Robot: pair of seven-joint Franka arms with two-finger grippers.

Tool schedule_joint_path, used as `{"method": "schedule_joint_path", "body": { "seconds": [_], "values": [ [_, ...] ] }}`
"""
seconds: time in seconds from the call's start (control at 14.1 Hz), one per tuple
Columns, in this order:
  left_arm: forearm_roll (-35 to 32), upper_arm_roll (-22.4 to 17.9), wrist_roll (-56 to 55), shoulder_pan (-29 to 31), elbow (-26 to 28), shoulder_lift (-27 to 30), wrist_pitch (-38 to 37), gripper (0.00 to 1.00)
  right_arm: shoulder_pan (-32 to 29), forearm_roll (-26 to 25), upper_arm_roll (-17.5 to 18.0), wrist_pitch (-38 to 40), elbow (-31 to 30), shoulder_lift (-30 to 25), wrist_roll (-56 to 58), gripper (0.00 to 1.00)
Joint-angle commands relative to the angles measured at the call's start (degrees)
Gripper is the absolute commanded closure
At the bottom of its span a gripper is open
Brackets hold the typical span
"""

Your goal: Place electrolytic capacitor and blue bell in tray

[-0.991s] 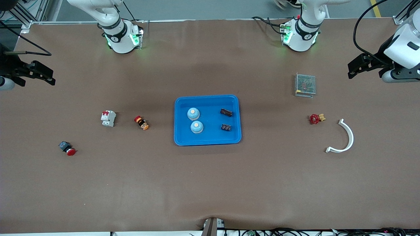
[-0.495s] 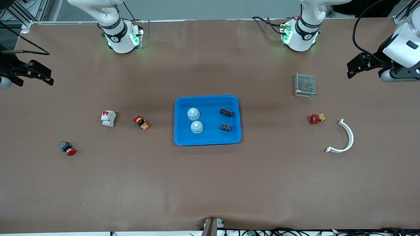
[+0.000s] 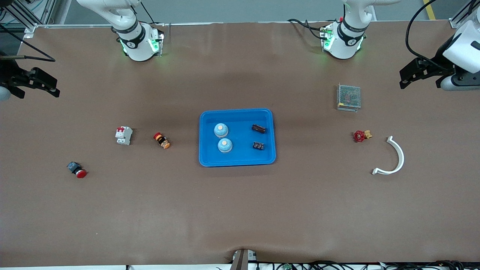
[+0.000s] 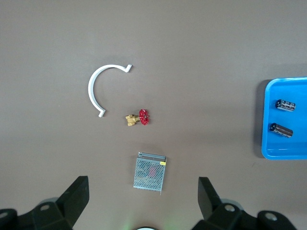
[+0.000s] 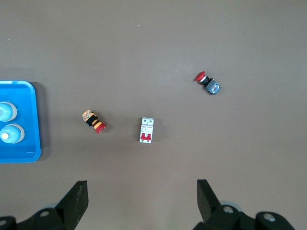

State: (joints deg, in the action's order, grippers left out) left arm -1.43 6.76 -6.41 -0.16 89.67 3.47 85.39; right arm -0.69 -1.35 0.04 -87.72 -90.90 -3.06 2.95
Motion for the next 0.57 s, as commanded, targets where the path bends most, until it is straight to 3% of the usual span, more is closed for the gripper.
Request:
{"method": "schedule_joint_path", "body": {
  "seconds": [0.0, 0.5],
  "values": [
    [0.1, 0.1, 1.0, 0.3, -1.4, -0.5, -1.0, 0.00, -1.0, 0.7, 0.5, 0.5, 1.3, 0.3, 0.0, 0.00],
    [0.1, 0.1, 1.0, 0.5, -1.4, -0.5, -1.1, 0.00, -0.9, 1.9, 0.6, -0.2, 3.9, 0.5, 0.0, 0.00]
  ]
}}
